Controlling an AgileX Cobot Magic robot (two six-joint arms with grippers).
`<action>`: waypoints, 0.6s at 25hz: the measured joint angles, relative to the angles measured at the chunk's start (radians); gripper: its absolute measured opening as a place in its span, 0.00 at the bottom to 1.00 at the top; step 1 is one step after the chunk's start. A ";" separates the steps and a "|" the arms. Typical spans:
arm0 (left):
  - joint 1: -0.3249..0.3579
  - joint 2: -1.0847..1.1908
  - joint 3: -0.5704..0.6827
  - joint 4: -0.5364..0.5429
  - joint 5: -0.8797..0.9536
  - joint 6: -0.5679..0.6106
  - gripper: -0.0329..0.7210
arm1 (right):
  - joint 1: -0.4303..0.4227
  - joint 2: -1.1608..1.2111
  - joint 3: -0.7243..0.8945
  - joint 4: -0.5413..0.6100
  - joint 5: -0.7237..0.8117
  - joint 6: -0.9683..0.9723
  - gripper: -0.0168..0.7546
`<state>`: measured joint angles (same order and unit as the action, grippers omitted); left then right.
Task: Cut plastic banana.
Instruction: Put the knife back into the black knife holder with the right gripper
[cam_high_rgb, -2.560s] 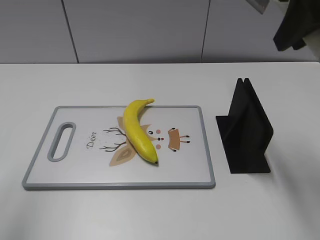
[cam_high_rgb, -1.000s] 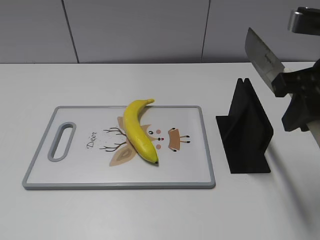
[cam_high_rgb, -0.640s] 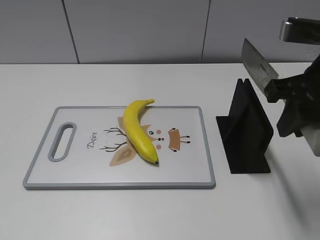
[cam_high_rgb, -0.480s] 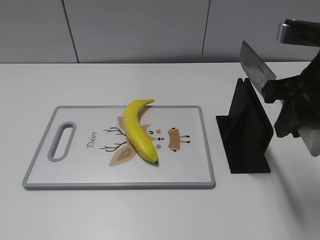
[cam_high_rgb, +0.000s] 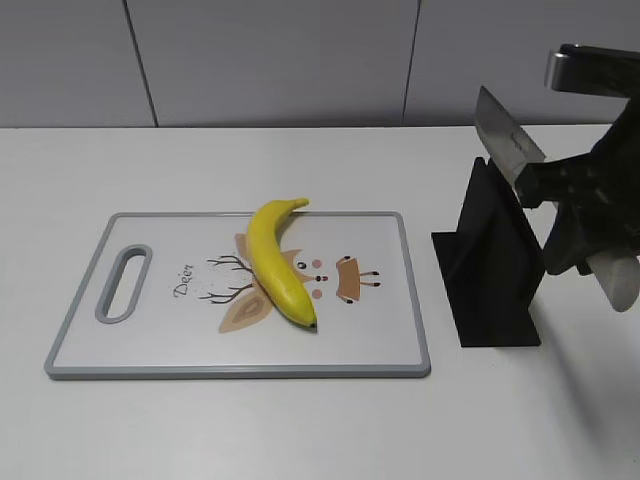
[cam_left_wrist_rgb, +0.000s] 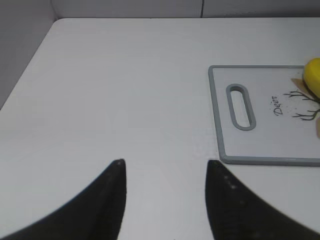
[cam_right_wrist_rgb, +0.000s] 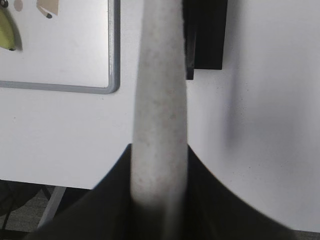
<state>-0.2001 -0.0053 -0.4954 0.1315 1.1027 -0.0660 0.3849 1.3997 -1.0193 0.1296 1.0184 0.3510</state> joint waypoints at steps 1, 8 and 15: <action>0.000 0.000 0.000 0.001 -0.001 0.000 0.71 | 0.000 0.000 0.000 -0.005 0.000 0.000 0.25; 0.000 0.000 0.000 0.003 -0.004 0.001 0.71 | 0.000 0.002 0.000 -0.027 -0.012 0.013 0.25; 0.000 0.000 0.000 0.007 -0.005 0.004 0.71 | 0.000 0.045 0.005 -0.019 -0.015 0.017 0.25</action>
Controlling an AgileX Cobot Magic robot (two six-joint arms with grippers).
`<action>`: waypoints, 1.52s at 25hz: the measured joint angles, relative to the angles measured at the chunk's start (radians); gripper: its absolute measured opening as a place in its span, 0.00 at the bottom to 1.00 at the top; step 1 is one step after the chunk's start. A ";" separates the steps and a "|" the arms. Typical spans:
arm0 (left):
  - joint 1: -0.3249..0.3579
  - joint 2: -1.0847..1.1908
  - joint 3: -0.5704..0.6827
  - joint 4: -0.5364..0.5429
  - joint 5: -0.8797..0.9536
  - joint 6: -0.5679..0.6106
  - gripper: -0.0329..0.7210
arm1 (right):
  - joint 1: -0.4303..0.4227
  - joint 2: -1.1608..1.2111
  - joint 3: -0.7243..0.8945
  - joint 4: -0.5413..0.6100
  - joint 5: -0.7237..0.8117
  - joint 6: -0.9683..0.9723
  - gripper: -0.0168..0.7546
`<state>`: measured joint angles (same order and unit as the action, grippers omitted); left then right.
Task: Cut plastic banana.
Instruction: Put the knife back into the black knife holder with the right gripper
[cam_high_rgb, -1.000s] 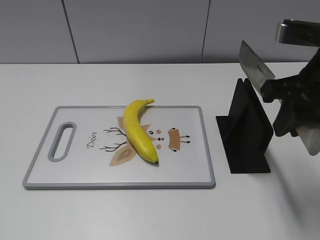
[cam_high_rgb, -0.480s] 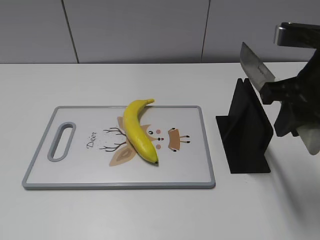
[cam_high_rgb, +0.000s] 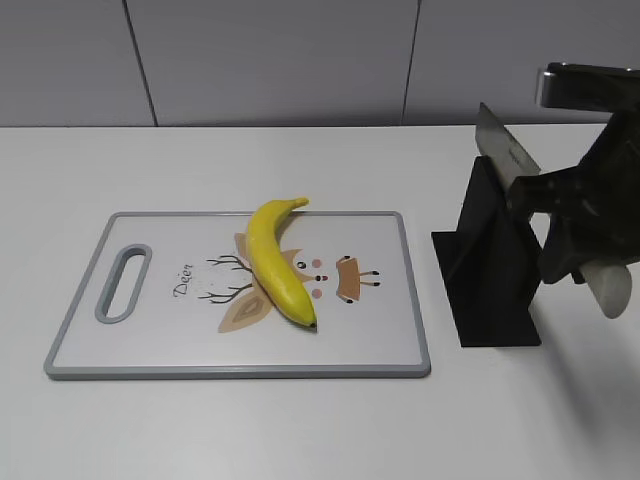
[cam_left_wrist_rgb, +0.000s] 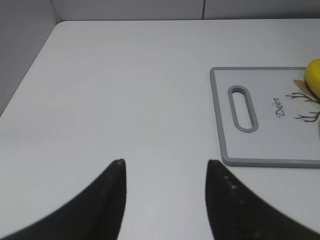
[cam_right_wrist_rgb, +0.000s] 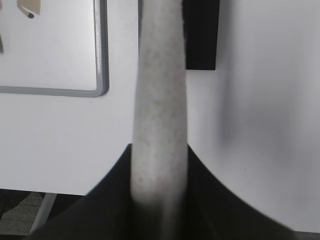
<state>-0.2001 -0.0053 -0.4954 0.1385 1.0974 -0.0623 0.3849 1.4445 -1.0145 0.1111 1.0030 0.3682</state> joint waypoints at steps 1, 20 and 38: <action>0.000 0.000 0.000 0.001 0.000 0.000 0.71 | 0.000 0.004 0.001 0.001 -0.001 0.000 0.25; 0.000 0.000 0.000 0.008 -0.004 0.000 0.71 | 0.000 0.097 0.002 -0.009 -0.013 0.005 0.25; 0.000 0.000 0.000 0.010 -0.006 0.000 0.71 | 0.000 0.125 0.002 -0.010 -0.031 -0.002 0.62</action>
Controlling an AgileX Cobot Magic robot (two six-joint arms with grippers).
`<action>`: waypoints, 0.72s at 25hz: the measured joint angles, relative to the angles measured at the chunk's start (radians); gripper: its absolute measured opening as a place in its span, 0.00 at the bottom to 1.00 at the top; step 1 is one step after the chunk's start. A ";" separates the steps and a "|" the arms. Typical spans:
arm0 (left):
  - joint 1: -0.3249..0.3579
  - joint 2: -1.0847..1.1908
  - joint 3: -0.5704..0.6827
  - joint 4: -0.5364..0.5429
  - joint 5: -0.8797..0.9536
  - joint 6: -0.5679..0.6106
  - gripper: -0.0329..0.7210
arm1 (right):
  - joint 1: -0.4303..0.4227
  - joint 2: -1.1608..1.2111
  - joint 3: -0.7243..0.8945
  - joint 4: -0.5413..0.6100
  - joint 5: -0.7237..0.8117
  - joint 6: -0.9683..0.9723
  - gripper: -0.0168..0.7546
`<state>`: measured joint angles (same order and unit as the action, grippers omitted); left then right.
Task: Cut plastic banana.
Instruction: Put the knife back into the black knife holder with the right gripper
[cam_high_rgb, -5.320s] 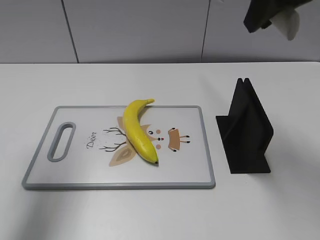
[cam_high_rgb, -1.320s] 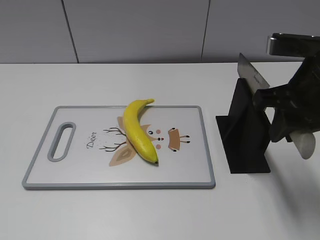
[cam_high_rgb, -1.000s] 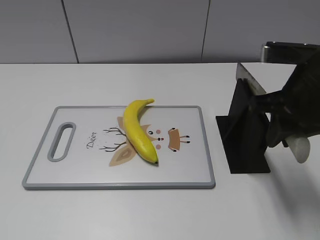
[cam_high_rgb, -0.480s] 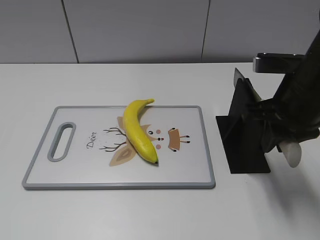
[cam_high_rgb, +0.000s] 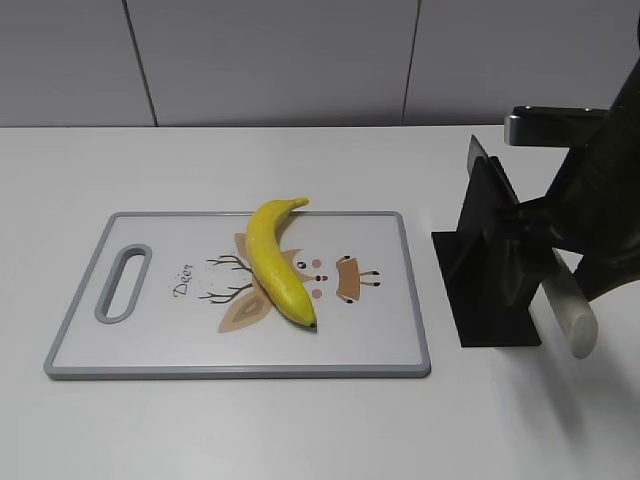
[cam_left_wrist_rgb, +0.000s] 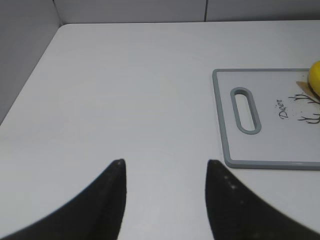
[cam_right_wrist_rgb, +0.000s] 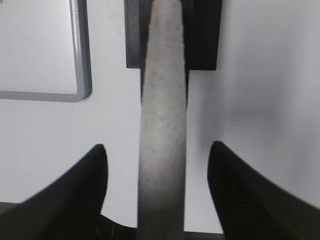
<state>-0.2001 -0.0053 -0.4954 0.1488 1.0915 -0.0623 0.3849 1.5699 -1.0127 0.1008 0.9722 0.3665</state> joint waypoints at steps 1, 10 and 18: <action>0.000 0.000 0.000 0.000 0.000 0.000 0.71 | 0.000 0.000 0.000 0.000 0.000 -0.001 0.68; 0.000 0.000 0.000 0.000 0.000 0.000 0.71 | 0.000 -0.021 -0.058 0.000 0.060 -0.057 0.78; 0.000 0.000 0.000 0.000 0.000 0.000 0.80 | 0.000 -0.267 -0.102 0.049 0.123 -0.254 0.78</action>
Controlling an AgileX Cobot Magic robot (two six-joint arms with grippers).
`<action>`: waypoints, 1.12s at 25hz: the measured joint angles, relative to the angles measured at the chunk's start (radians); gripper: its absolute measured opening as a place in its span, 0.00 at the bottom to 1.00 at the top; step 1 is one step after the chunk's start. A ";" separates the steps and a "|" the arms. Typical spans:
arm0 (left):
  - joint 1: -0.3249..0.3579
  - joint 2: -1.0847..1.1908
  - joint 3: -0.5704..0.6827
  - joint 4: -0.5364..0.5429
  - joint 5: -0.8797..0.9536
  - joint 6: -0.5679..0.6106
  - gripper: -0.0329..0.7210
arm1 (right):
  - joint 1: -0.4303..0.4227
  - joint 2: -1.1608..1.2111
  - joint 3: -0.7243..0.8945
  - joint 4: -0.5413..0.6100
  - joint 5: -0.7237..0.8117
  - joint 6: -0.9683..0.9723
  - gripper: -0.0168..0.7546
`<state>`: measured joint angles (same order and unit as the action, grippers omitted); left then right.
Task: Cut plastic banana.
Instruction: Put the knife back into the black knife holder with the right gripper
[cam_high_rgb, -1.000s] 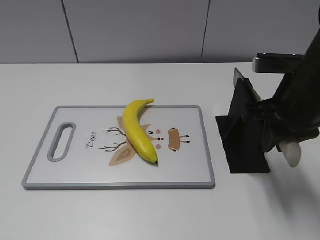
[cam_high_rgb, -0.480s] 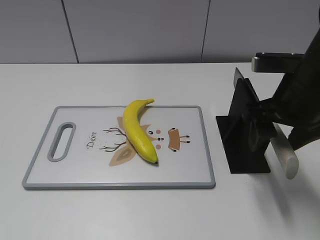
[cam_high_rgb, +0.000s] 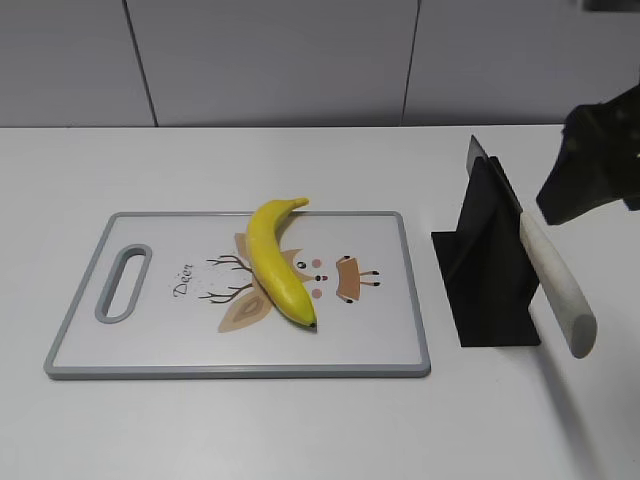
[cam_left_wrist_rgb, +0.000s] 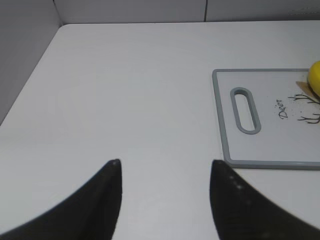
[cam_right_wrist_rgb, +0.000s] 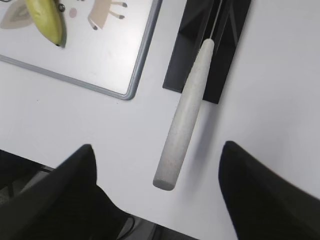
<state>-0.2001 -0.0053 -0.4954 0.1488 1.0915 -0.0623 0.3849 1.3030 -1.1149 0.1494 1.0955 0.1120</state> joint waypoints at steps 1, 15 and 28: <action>0.000 0.000 0.000 0.000 0.000 0.000 0.82 | 0.000 -0.039 0.008 0.000 -0.005 -0.029 0.78; 0.000 0.000 0.000 0.000 0.000 0.000 0.81 | 0.000 -0.518 0.295 0.000 -0.012 -0.296 0.78; 0.000 0.000 0.000 0.000 0.000 0.000 0.81 | 0.000 -1.027 0.576 0.000 -0.008 -0.317 0.78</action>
<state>-0.2001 -0.0053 -0.4954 0.1488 1.0915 -0.0623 0.3849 0.2757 -0.5386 0.1494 1.0879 -0.2049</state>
